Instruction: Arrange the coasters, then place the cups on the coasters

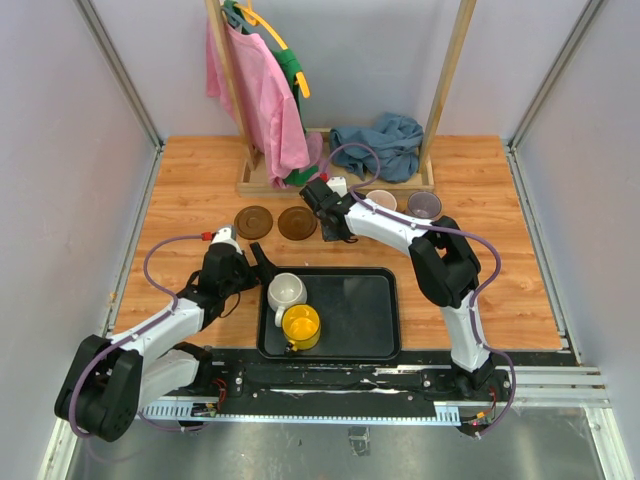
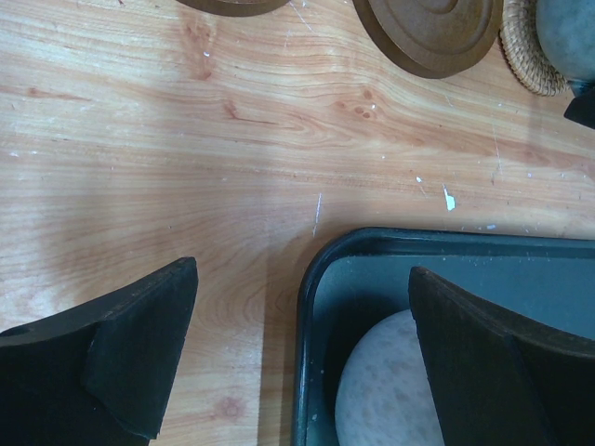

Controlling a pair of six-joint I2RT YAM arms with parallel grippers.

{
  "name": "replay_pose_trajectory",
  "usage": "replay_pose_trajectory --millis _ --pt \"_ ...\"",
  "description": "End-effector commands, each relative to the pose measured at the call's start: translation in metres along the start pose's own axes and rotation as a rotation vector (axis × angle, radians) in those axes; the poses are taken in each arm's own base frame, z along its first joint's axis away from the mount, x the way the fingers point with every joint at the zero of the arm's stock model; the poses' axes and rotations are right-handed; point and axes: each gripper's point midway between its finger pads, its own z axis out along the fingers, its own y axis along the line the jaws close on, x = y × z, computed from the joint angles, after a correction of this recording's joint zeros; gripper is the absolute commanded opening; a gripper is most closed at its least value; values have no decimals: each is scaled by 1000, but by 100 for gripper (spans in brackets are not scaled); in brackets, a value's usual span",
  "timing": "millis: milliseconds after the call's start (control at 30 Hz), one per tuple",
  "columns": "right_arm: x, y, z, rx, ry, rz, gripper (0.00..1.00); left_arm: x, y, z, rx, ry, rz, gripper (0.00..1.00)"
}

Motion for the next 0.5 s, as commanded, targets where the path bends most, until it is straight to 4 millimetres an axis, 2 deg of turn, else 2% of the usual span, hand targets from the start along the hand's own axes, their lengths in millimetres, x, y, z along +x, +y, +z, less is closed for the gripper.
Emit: replay_pose_trajectory --millis 0,200,467 --pt "-26 2 -5 -11 -74 50 1 -4 -6 0 20 -8 20 100" --pt "-14 1 -1 -8 -46 59 2 -3 -6 1 19 -5 20 100" --pt "-9 -1 2 -2 -32 55 11 -2 -5 1 18 -3 18 100"
